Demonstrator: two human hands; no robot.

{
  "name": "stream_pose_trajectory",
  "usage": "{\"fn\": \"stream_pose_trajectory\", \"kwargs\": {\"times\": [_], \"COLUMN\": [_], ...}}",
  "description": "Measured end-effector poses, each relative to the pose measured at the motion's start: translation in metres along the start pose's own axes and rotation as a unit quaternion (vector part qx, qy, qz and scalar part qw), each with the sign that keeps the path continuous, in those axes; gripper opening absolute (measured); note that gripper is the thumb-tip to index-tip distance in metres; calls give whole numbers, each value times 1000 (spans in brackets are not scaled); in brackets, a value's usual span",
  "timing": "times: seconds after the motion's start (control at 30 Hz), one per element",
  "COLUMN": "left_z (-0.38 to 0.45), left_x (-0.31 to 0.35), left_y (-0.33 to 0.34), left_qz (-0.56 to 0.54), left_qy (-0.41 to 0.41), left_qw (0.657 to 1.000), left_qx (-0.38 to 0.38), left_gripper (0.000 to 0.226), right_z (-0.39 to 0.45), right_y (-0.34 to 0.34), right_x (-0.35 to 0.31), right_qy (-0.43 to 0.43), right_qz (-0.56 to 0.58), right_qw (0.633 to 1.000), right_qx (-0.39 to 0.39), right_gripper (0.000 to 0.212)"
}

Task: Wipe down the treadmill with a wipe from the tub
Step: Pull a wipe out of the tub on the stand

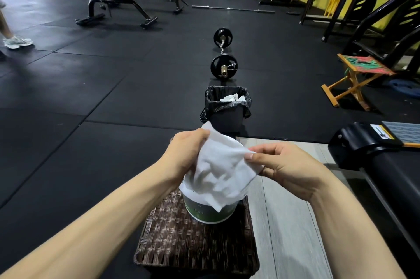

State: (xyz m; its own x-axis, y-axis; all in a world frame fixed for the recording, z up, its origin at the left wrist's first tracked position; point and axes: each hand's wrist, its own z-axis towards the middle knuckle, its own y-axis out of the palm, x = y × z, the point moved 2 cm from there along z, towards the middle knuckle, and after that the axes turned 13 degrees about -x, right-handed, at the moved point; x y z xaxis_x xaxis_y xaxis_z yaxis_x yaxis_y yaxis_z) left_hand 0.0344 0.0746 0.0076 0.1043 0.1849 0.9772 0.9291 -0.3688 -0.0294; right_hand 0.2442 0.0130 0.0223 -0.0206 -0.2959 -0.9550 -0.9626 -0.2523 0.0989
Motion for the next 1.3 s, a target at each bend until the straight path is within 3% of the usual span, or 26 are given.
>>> {"fn": "stream_pose_trajectory", "kwargs": {"times": [0.13, 0.23, 0.37, 0.5, 0.6, 0.73, 0.8, 1.0, 1.07, 1.13, 1.2, 1.3], "left_z": [8, 11, 9, -4, -17, -28, -30, -33, -38, -44, -55, -73], "left_x": [-6, -12, -11, -3, 11, 19, 20, 47, 59, 82, 109, 158], "left_y": [0, 3, -5, -14, -1, 23, 31, 57, 66, 76, 85, 89], "left_qz": [-23, 18, 143, 119, 113, 110, 71, -18, -37, -48, -51, -52], "left_qy": [-57, -106, -63, 57, 115, 37, 19, -3, 1, -11, -32, -63], "left_qw": [997, 987, 988, 986, 986, 981, 978, 986, 985, 983, 982, 979], "left_qx": [-38, -122, 12, 98, 35, -153, -194, -164, -166, -176, -180, -185], "left_gripper": [47, 40, 38, 27, 37, 34, 24, 19, 23, 27, 29, 30], "right_z": [-4, -3, 0, 2, 6, 3, -3, -32, -42, -60, -83, -115], "right_y": [9, 14, 15, 13, 14, 16, 14, -12, -10, -7, -2, -1], "right_x": [-6, -12, -15, -13, -13, -16, -19, -34, -31, -36, -55, -102], "right_qy": [-8, -39, -58, -51, -48, -57, -65, -83, -7, 61, 36, -19], "right_qz": [79, 109, 110, 115, 99, 89, 75, -28, 10, 110, 200, 242], "right_qw": [995, 989, 990, 992, 993, 994, 994, 976, 986, 990, 979, 969], "right_qx": [-58, -97, -71, -8, 29, 38, 37, 199, 167, 60, 13, 46], "right_gripper": [30, 39, 43, 42, 38, 35, 34, 32, 44, 54, 44, 27]}}
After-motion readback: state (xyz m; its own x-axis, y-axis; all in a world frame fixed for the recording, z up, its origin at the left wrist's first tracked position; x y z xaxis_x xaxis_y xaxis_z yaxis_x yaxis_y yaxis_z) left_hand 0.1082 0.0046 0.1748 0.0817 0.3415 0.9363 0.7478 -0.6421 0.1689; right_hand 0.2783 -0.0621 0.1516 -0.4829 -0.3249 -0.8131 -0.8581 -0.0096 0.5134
